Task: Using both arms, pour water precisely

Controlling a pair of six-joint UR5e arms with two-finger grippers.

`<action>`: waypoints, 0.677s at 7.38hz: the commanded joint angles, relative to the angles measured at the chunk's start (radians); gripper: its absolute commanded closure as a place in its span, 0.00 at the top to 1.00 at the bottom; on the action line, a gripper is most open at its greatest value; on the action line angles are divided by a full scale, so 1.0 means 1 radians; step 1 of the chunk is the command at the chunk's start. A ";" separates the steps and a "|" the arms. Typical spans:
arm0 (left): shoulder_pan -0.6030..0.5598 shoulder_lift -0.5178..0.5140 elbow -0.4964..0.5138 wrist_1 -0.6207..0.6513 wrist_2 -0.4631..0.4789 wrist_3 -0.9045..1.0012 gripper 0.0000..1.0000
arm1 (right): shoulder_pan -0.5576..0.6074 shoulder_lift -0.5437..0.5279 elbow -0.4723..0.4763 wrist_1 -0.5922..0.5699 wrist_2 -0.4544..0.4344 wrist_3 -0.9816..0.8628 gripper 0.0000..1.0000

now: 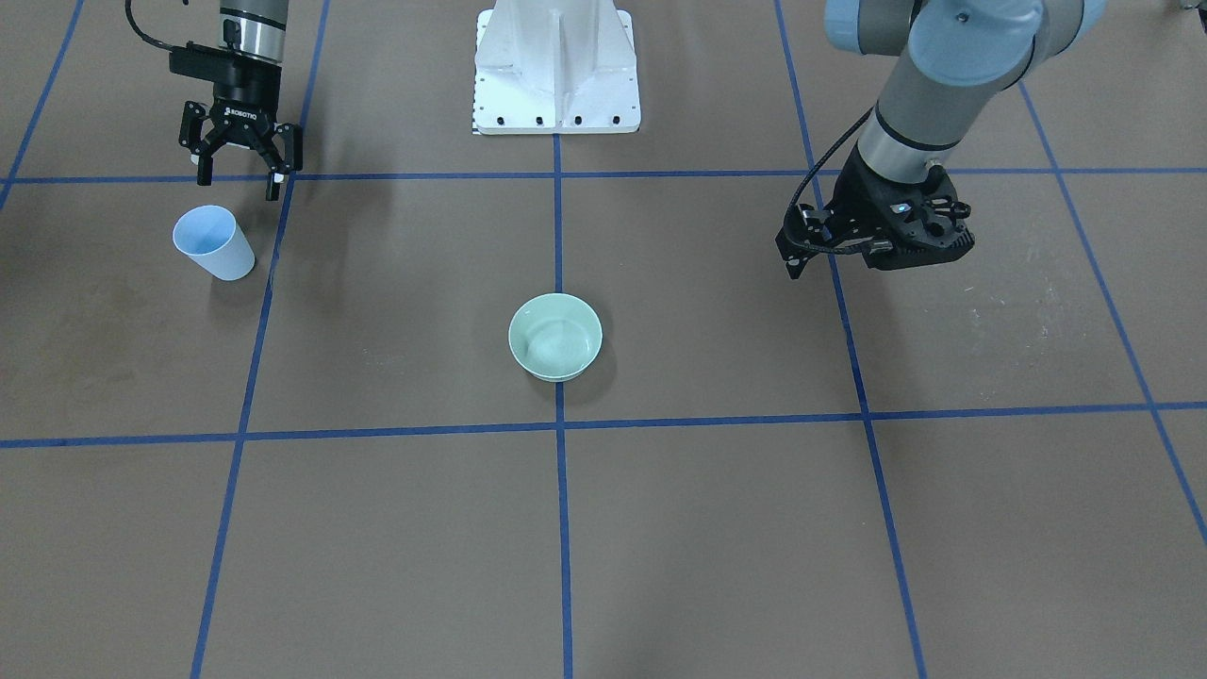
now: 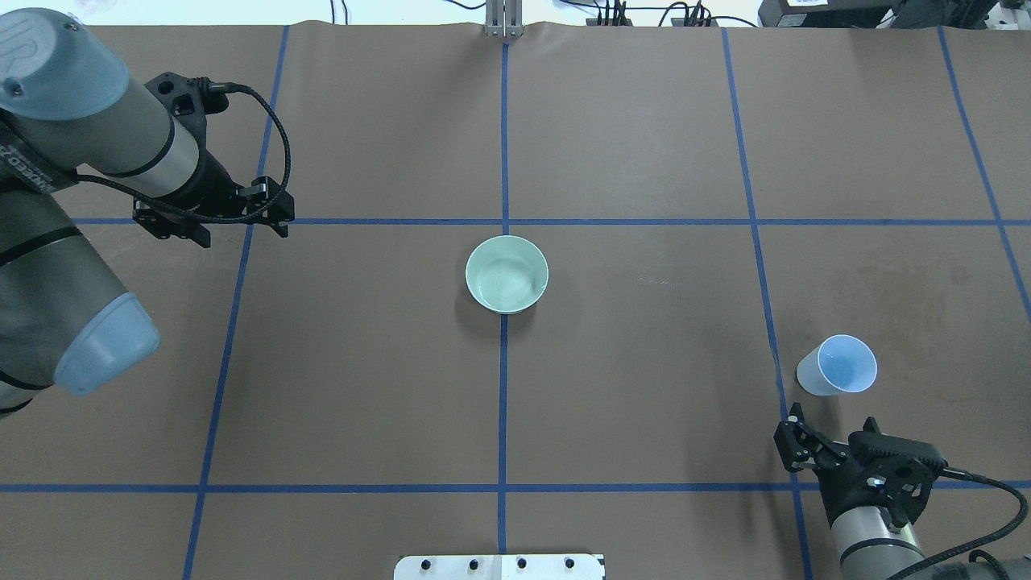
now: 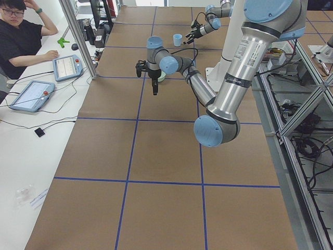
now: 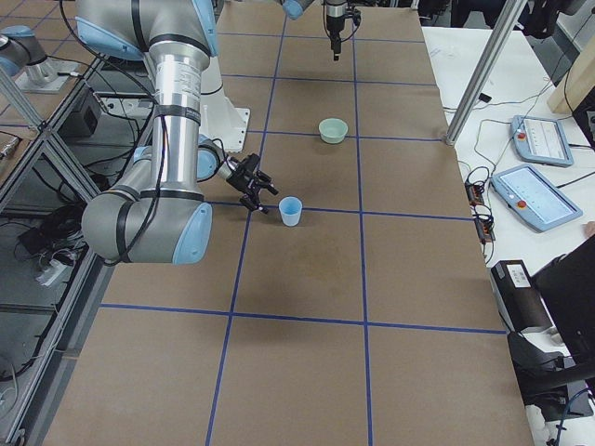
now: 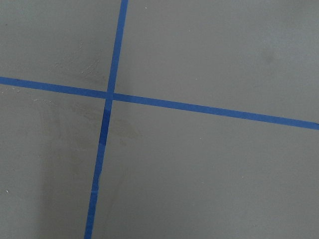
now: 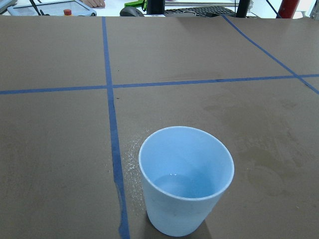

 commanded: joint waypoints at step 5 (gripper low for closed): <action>0.002 -0.007 0.019 0.000 0.000 -0.001 1.00 | 0.104 0.044 -0.120 0.008 -0.004 -0.011 0.99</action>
